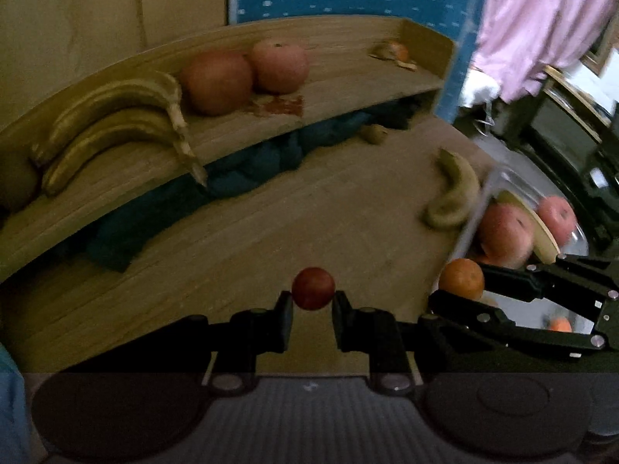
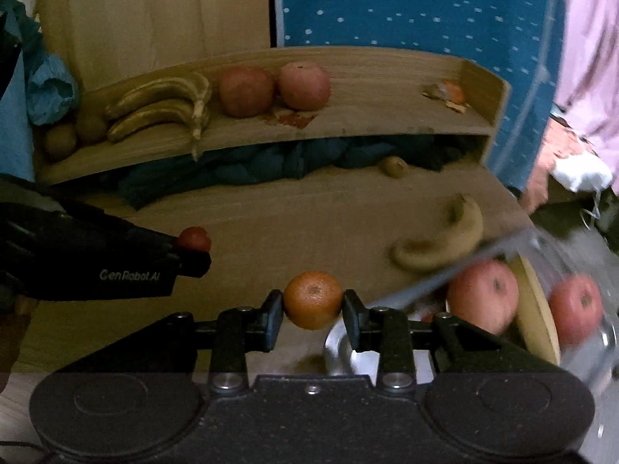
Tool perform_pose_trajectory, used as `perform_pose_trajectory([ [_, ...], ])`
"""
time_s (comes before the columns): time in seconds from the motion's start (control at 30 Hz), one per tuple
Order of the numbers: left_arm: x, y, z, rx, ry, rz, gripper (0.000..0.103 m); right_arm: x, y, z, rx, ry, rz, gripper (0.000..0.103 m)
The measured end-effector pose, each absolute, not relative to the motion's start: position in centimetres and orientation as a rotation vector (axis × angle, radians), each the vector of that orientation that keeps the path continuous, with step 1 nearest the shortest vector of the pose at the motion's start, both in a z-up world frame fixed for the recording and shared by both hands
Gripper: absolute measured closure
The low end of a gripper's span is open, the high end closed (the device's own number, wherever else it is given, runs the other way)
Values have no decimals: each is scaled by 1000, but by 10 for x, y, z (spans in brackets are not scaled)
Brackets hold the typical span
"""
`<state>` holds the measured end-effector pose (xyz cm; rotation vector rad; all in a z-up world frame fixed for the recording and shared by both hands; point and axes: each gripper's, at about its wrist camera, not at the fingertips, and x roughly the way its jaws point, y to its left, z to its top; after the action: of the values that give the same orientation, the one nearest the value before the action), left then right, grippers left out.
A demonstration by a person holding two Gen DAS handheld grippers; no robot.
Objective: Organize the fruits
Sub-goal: 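Carry the held orange and tomato over the silver tray and lower them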
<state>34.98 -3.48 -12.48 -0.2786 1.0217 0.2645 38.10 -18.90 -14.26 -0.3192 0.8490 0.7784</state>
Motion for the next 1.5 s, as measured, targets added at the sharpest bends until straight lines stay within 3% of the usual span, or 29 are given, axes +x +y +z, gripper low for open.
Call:
perform_pose_trajectory([
  [0.37,336,-85,-119,-255,1040,107,79,348,-251,-136,-258,877,628,68],
  [0.9,408,-189,-130,-220,1073,-13,79,419,-369,-142,-241,884,477,68],
  [1.5,454,-219,-167,-253,1179,98,79,476,-388,-176,-277,944,593,68],
])
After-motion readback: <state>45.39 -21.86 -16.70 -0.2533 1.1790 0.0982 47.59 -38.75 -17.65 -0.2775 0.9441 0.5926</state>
